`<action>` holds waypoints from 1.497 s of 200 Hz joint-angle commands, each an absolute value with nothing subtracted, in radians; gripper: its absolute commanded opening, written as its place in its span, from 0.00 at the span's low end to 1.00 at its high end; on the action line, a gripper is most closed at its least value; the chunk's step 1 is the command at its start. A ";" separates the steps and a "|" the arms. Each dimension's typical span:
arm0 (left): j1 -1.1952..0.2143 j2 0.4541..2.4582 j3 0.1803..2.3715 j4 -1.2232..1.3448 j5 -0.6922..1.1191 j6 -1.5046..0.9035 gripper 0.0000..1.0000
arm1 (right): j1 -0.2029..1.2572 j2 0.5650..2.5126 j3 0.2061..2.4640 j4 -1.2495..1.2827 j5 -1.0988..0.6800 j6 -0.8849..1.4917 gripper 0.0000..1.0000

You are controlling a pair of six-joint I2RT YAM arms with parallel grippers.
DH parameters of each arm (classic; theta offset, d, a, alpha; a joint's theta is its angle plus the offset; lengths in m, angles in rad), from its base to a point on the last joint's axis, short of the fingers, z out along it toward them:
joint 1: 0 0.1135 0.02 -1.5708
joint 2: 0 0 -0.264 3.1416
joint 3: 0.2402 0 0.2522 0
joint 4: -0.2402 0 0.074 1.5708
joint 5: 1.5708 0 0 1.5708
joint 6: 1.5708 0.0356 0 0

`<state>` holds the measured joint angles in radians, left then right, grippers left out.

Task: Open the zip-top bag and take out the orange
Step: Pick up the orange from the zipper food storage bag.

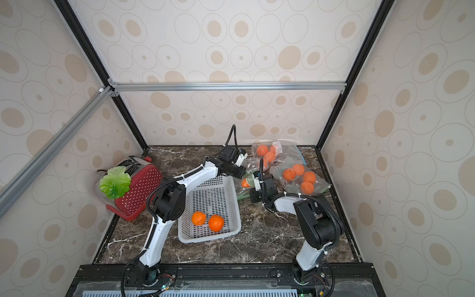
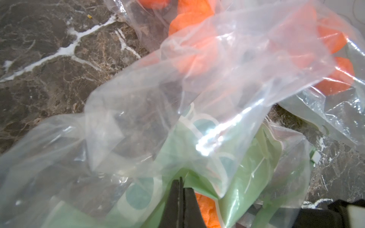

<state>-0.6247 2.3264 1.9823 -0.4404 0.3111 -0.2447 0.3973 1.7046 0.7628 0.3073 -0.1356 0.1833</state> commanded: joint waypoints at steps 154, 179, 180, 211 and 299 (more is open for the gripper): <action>-0.627 2.363 1.984 -0.532 0.324 -0.243 0.00 | 0.396 1.783 0.862 0.458 -0.149 0.228 0.61; -0.628 2.341 1.968 -0.508 0.341 -0.250 0.00 | 0.395 1.804 0.899 0.405 -0.143 0.204 0.66; -0.627 2.340 1.967 -0.507 0.342 -0.250 0.00 | 0.395 1.804 0.900 0.403 -0.142 0.204 0.66; -0.627 2.303 1.952 -0.485 0.355 -0.256 0.00 | 0.395 1.795 0.886 0.425 -0.147 0.211 0.66; -0.644 2.357 2.098 -0.599 0.326 -0.192 0.00 | 0.395 1.733 0.796 0.452 -0.096 0.184 0.67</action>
<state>-0.6300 2.3199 2.0308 -0.5270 0.3622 -0.2371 0.3962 1.7630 0.8108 0.4343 -0.1173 0.2081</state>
